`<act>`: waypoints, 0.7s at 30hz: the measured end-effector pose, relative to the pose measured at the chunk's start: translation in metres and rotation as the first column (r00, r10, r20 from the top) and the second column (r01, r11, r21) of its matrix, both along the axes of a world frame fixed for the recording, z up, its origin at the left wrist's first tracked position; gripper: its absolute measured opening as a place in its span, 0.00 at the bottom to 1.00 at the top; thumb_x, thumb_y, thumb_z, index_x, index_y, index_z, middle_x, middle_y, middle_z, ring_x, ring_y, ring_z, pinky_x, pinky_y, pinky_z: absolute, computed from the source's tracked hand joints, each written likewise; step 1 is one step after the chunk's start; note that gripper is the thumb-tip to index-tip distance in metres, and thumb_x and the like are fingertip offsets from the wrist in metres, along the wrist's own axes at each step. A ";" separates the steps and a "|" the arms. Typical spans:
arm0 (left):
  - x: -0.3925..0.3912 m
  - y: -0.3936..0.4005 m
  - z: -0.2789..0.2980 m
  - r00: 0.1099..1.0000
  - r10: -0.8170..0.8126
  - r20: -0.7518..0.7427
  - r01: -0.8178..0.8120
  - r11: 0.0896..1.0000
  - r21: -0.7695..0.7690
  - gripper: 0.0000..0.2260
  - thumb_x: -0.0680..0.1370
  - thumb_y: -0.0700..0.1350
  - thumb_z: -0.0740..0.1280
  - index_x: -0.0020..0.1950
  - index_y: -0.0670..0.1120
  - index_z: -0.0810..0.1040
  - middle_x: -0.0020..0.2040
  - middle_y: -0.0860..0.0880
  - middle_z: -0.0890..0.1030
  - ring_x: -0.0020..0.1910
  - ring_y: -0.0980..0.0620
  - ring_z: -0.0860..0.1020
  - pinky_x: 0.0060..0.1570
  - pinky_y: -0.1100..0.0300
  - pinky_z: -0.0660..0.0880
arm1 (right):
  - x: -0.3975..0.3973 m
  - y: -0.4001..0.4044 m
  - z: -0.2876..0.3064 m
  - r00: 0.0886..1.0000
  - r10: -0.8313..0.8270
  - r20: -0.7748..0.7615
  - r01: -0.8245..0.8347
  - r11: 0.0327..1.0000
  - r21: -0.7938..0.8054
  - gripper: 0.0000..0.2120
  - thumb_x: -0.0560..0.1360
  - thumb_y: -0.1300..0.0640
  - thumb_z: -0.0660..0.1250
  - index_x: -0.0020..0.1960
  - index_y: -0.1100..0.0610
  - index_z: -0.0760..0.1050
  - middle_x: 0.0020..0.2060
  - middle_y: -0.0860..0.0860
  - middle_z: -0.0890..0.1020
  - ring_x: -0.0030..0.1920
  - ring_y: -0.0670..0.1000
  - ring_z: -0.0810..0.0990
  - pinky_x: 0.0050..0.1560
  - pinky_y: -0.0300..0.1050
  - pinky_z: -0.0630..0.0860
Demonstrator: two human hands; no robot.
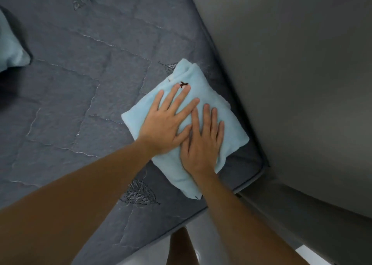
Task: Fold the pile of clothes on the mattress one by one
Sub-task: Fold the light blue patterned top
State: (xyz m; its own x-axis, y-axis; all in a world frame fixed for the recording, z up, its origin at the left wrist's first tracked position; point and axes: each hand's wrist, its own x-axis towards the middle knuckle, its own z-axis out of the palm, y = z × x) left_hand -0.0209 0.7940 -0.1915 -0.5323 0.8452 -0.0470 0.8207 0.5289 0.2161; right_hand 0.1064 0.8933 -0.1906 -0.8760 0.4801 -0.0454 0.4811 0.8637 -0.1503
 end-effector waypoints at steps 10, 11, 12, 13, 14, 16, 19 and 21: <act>-0.007 -0.032 0.060 0.992 0.000 0.126 -0.011 0.996 0.086 0.28 0.85 0.59 0.54 0.84 0.54 0.56 0.85 0.48 0.52 0.84 0.45 0.48 0.80 0.39 0.50 | -0.003 -0.012 0.070 0.999 -0.041 -0.010 0.039 0.989 -0.142 0.33 0.81 0.46 0.58 0.83 0.53 0.56 0.83 0.54 0.56 0.84 0.56 0.51 0.80 0.64 0.53; -0.008 -0.048 0.074 0.989 0.031 0.144 -0.044 0.995 0.090 0.28 0.85 0.59 0.54 0.84 0.54 0.56 0.85 0.48 0.52 0.84 0.45 0.48 0.81 0.40 0.49 | -0.006 -0.017 0.086 0.999 -0.024 -0.035 0.018 0.985 -0.173 0.34 0.79 0.46 0.59 0.83 0.53 0.58 0.83 0.55 0.57 0.84 0.56 0.52 0.81 0.64 0.53; -0.010 -0.066 0.089 0.985 0.069 0.160 -0.084 0.992 0.091 0.27 0.85 0.59 0.54 0.84 0.54 0.56 0.85 0.49 0.53 0.84 0.45 0.48 0.81 0.42 0.48 | -0.011 -0.026 0.102 0.998 0.003 -0.063 -0.015 0.981 -0.196 0.33 0.79 0.47 0.60 0.82 0.54 0.60 0.83 0.55 0.58 0.83 0.56 0.53 0.81 0.64 0.52; -0.013 -0.087 0.103 0.981 0.108 0.164 -0.124 0.988 0.093 0.27 0.86 0.59 0.53 0.85 0.55 0.55 0.85 0.49 0.53 0.84 0.46 0.48 0.81 0.43 0.48 | -0.020 -0.038 0.118 0.995 0.036 -0.090 -0.055 0.975 -0.217 0.33 0.79 0.48 0.60 0.82 0.54 0.60 0.83 0.54 0.58 0.83 0.56 0.53 0.81 0.63 0.52; -0.016 -0.108 0.116 0.977 0.146 0.154 -0.161 0.982 0.093 0.27 0.86 0.59 0.53 0.85 0.55 0.55 0.85 0.50 0.53 0.84 0.46 0.48 0.82 0.43 0.48 | -0.031 -0.053 0.133 0.992 0.070 -0.108 -0.095 0.966 -0.240 0.32 0.79 0.48 0.59 0.82 0.54 0.60 0.83 0.54 0.58 0.84 0.55 0.53 0.82 0.62 0.51; -0.024 -0.154 0.138 0.967 0.219 0.126 -0.231 0.969 0.088 0.27 0.85 0.58 0.53 0.85 0.55 0.55 0.85 0.50 0.55 0.84 0.46 0.50 0.81 0.44 0.50 | -0.061 -0.089 0.156 0.982 0.148 -0.113 -0.176 0.938 -0.299 0.33 0.80 0.46 0.57 0.82 0.53 0.59 0.83 0.53 0.57 0.83 0.54 0.53 0.82 0.60 0.51; -0.041 -0.228 0.167 0.938 0.331 0.107 -0.338 0.940 0.055 0.27 0.85 0.56 0.55 0.84 0.56 0.55 0.84 0.49 0.56 0.84 0.47 0.50 0.81 0.44 0.51 | -0.110 -0.154 0.180 0.955 0.276 -0.104 -0.295 0.873 -0.388 0.33 0.79 0.44 0.56 0.83 0.52 0.58 0.83 0.52 0.59 0.83 0.53 0.54 0.81 0.60 0.54; -0.054 -0.284 0.183 0.909 0.407 0.089 -0.412 0.910 0.049 0.27 0.85 0.55 0.56 0.84 0.56 0.57 0.84 0.49 0.57 0.84 0.46 0.51 0.81 0.43 0.52 | -0.140 -0.206 0.190 0.922 0.367 -0.118 -0.381 0.821 -0.425 0.33 0.80 0.45 0.57 0.83 0.52 0.57 0.83 0.51 0.59 0.83 0.51 0.53 0.81 0.60 0.54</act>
